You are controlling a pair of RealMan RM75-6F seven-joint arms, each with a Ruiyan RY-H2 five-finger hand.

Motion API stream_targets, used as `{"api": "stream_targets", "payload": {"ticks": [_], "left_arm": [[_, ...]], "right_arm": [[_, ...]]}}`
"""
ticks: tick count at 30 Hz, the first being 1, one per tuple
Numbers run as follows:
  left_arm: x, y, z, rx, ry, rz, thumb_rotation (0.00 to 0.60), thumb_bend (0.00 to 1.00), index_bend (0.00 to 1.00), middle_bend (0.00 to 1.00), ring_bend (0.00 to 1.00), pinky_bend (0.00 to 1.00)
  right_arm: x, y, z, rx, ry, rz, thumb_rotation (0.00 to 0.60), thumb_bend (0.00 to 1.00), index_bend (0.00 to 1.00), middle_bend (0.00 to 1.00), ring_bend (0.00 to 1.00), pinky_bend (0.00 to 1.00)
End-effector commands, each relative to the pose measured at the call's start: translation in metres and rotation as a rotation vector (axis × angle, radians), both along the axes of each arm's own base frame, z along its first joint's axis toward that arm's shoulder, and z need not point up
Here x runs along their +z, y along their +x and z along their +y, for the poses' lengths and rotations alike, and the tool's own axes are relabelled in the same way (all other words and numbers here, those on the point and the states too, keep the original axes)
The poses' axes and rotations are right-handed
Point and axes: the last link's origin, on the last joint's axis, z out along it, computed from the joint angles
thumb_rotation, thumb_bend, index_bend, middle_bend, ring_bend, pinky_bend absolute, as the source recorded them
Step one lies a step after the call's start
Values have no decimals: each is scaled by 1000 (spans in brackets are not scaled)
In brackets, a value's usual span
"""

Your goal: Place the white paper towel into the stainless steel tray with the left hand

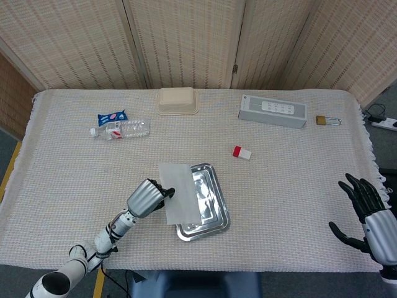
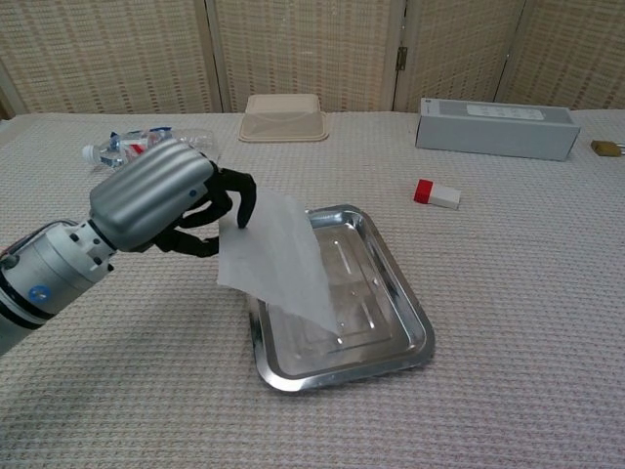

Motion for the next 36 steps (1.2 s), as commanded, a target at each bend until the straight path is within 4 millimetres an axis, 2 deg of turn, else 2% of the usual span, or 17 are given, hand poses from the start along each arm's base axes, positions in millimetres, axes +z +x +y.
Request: {"api": "stream_targets", "payload": {"ticks": [1, 10, 13, 15, 17, 20, 29, 36], "left_arm": [[-10, 9, -3, -17, -23, 25, 600, 594, 655, 1000, 1000, 1000], [-29, 21, -9, -19, -35, 80, 600, 594, 655, 1000, 1000, 1000], [-32, 21, -10, -9, -35, 91, 600, 589, 611, 1000, 1000, 1000], [-32, 22, -9, -3, -32, 94, 600, 502, 530, 1000, 1000, 1000], [-31, 22, -10, -4, -33, 92, 600, 352, 441, 1000, 1000, 1000], [-29, 23, -13, -16, -53, 82, 600, 247, 363, 1000, 1000, 1000], [-20, 26, -24, -39, -52, 111, 600, 197, 331, 1000, 1000, 1000], [1, 17, -28, -18, -46, 166, 600, 146, 350, 1000, 1000, 1000]], "right_arm": [[3, 0, 3, 2, -8, -7, 600, 351, 0, 0, 0, 0], [13, 0, 13, 19, -39, -29, 600, 350, 0, 0, 0, 0], [14, 0, 14, 22, -37, -33, 600, 350, 0, 0, 0, 0], [14, 0, 14, 22, -36, -35, 600, 351, 0, 0, 0, 0], [14, 0, 14, 23, -36, -34, 600, 351, 0, 0, 0, 0], [13, 0, 14, 22, -36, -32, 600, 350, 0, 0, 0, 0], [8, 0, 12, 18, -22, -16, 600, 351, 0, 0, 0, 0], [5, 1, 11, 18, -17, -8, 600, 351, 0, 0, 0, 0]]}}
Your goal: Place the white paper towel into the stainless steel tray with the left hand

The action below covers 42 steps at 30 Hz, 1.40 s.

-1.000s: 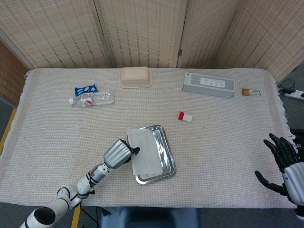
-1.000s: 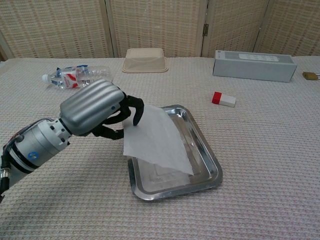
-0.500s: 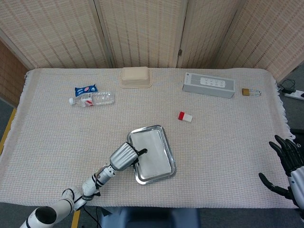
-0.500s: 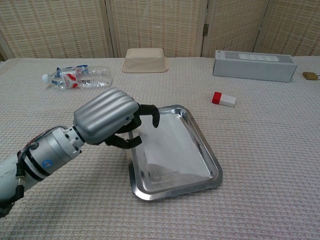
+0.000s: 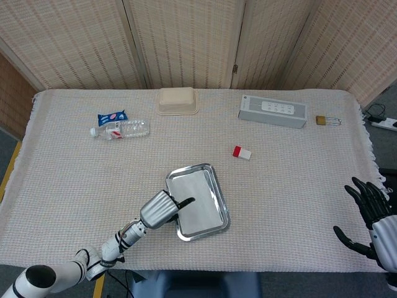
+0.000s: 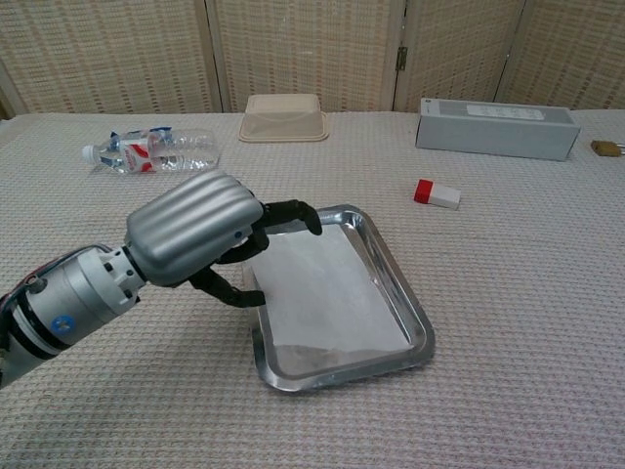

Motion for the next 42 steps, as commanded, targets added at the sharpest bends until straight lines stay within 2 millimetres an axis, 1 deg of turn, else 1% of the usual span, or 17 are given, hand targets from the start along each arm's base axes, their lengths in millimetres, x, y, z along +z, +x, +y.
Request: {"api": "stream_targets", "payload": {"ticks": [1, 10, 13, 14, 16, 17, 18, 20, 22, 23, 26, 31, 39, 42], "left_arm": [[13, -8, -2, 15, 8, 44, 600, 140, 350, 1000, 1000, 1000], [32, -17, -14, 14, 17, 98, 600, 135, 353, 1000, 1000, 1000], [37, -22, -17, 44, 5, 115, 600, 145, 360, 1000, 1000, 1000], [38, -24, -18, 53, 0, 121, 600, 164, 366, 1000, 1000, 1000], [42, -29, -20, 83, -17, 130, 600, 307, 383, 1000, 1000, 1000], [43, -32, -21, 101, -28, 133, 600, 425, 392, 1000, 1000, 1000], [45, -34, -22, 119, -42, 137, 600, 513, 396, 1000, 1000, 1000], [48, -39, -25, 161, -75, 150, 600, 653, 398, 1000, 1000, 1000], [50, -43, -28, 194, -105, 188, 600, 752, 399, 1000, 1000, 1000], [50, -44, -29, 201, -112, 212, 600, 817, 403, 1000, 1000, 1000], [48, -43, -30, 200, -115, 267, 600, 919, 406, 1000, 1000, 1000], [45, -39, -31, 203, -129, 283, 600, 961, 394, 1000, 1000, 1000], [37, -32, -29, 204, -145, 250, 600, 973, 350, 1000, 1000, 1000], [33, -28, -32, 192, -158, 254, 600, 972, 330, 1000, 1000, 1000]], "right_arm": [[-1, 0, 0, 1, 0, 4, 600, 351, 0, 0, 0, 0], [-5, 1, -1, -3, 8, 17, 600, 350, 0, 0, 0, 0], [-7, 1, -2, -7, 14, 21, 600, 350, 0, 0, 0, 0], [-8, 1, -2, -8, 17, 23, 600, 350, 0, 0, 0, 0], [-9, 1, -3, -9, 19, 26, 600, 350, 0, 0, 0, 0], [-9, 1, -3, -10, 21, 27, 600, 351, 0, 0, 0, 0], [-10, 1, -3, -10, 22, 27, 600, 350, 0, 0, 0, 0], [-11, 1, -4, -11, 24, 30, 600, 350, 0, 0, 0, 0], [-12, 1, -4, -11, 28, 33, 600, 351, 0, 0, 0, 0], [-13, 1, -4, -12, 30, 34, 600, 350, 0, 0, 0, 0], [-15, 1, -5, -13, 37, 38, 600, 350, 0, 0, 0, 0], [-14, 1, -6, -17, 32, 36, 600, 351, 0, 0, 0, 0], [-13, 1, -6, -15, 34, 34, 600, 351, 0, 0, 0, 0], [-12, 1, -5, -14, 28, 29, 600, 350, 0, 0, 0, 0]]}}
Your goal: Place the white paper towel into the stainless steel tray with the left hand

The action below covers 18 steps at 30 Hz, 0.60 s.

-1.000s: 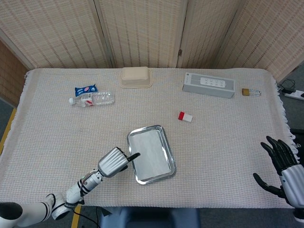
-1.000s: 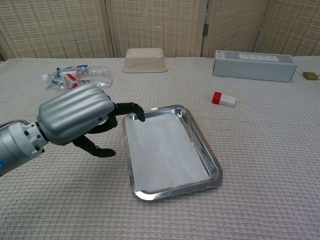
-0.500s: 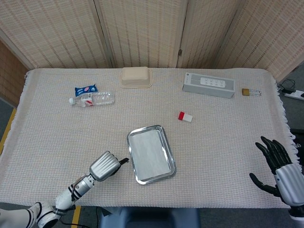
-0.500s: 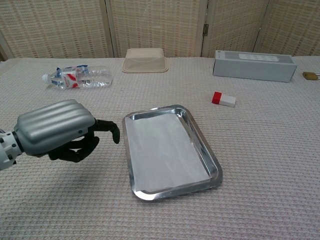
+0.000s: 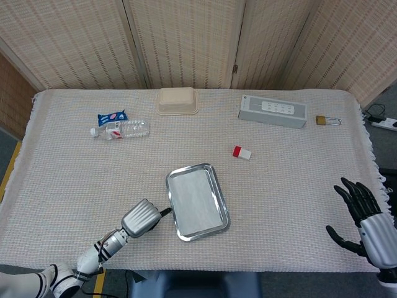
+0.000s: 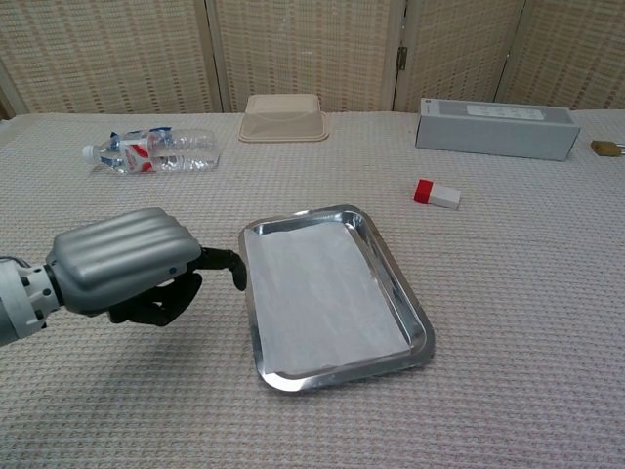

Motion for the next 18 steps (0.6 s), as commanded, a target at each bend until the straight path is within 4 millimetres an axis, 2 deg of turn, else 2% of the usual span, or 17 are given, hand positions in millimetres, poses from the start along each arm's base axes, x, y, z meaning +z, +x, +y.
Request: {"api": "stream_targets", "payload": {"ticks": [1, 18], "left_arm": [[-4, 2, -3, -9, -12, 3, 600, 974, 321, 1000, 1000, 1000], [-27, 14, -15, -44, -73, 3, 600, 977, 304, 1000, 1000, 1000]], "right_arm": [[1, 0, 0, 1, -3, -3, 600, 350, 0, 0, 0, 0], [7, 1, 4, 19, -12, -21, 600, 351, 0, 0, 0, 0]]}}
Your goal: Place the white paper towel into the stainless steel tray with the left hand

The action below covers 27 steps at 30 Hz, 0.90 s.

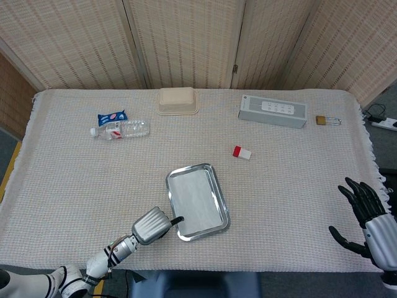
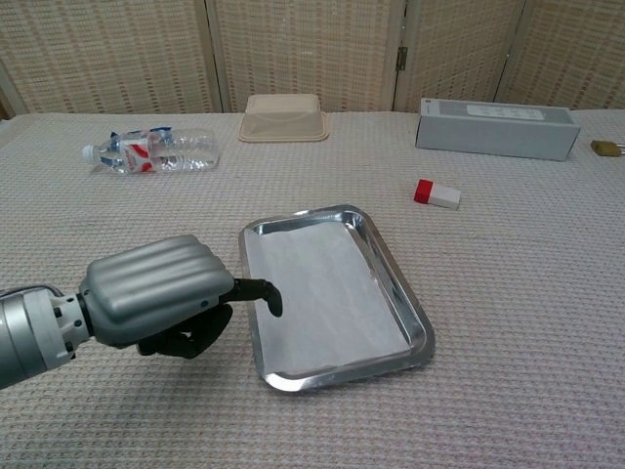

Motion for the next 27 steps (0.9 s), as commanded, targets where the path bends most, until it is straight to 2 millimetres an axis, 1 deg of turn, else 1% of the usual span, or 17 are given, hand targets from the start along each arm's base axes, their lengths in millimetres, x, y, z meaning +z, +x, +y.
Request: {"api": "stream_targets", "payload": {"ticks": [1, 9, 21, 27], "left_arm": [[-5, 0, -1, -8, -10, 10, 600, 977, 304, 1000, 1000, 1000], [-12, -5, -1, 3, -22, 44, 600, 975, 308, 1000, 1000, 1000], [-23, -4, 3, 4, -56, 57, 600, 970, 299, 1000, 1000, 1000], [-26, 3, 8, -7, -45, 25, 600, 968, 293, 1000, 1000, 1000]], "right_arm": [[2, 0, 1, 4, -6, -4, 600, 351, 0, 0, 0, 0], [5, -1, 1, 3, -10, -14, 600, 350, 0, 0, 0, 0], [6, -2, -2, 0, -16, -15, 600, 350, 0, 0, 0, 0], [7, -3, -2, -2, -16, -15, 600, 351, 0, 0, 0, 0]]}}
